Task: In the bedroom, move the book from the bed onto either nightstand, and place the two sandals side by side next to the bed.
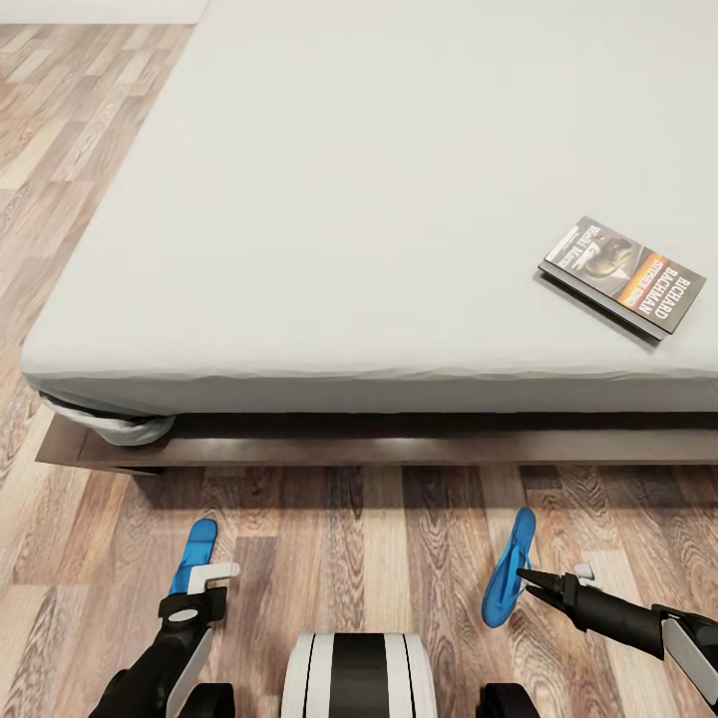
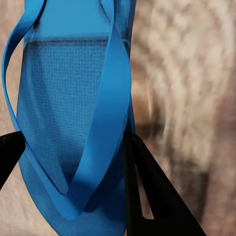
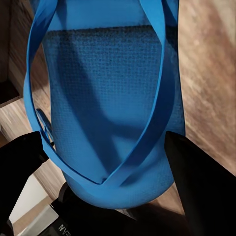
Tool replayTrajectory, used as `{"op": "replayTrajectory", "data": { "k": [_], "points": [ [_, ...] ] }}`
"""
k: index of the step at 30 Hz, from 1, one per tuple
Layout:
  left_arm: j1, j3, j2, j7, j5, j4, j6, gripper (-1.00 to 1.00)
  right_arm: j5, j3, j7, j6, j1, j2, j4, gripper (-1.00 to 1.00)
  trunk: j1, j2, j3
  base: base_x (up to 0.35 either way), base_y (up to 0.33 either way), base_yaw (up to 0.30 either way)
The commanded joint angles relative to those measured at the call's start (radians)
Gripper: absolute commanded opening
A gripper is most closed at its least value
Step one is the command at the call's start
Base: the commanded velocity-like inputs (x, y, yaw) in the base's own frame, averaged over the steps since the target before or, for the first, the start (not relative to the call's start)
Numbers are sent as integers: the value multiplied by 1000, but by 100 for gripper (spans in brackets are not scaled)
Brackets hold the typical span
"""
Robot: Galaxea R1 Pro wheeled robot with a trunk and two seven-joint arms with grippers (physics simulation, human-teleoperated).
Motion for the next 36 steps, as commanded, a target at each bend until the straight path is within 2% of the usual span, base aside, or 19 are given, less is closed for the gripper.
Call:
{"op": "replayTrajectory", "data": {
  "k": [1, 3, 22, 23, 36],
  "points": [
    [0, -6, 1, 7, 19, 0, 4, -100, -3, -1, 1, 6, 0, 0, 0, -100, 0, 0, 3, 0, 0, 0],
    [0, -6, 1, 7, 19, 0, 4, -100, -3, -1, 1, 6, 0, 0, 0, -100, -1, 1, 11, 0, 0, 0],
    [0, -7, 1, 7, 18, 0, 3, -100, -3, -1, 1, 6, 0, 0, 0, -100, -1, 1, 11, 0, 0, 0],
    [0, -7, 1, 7, 18, 0, 3, 100, -3, -1, 1, 6, 0, 0, 0, -100, -1, 1, 11, 0, 0, 0],
    [0, -7, 1, 7, 18, 0, 3, 100, -3, -1, 1, 6, 0, 0, 0, -100, -1, 1, 11, 0, 0, 0]
  ]
}}
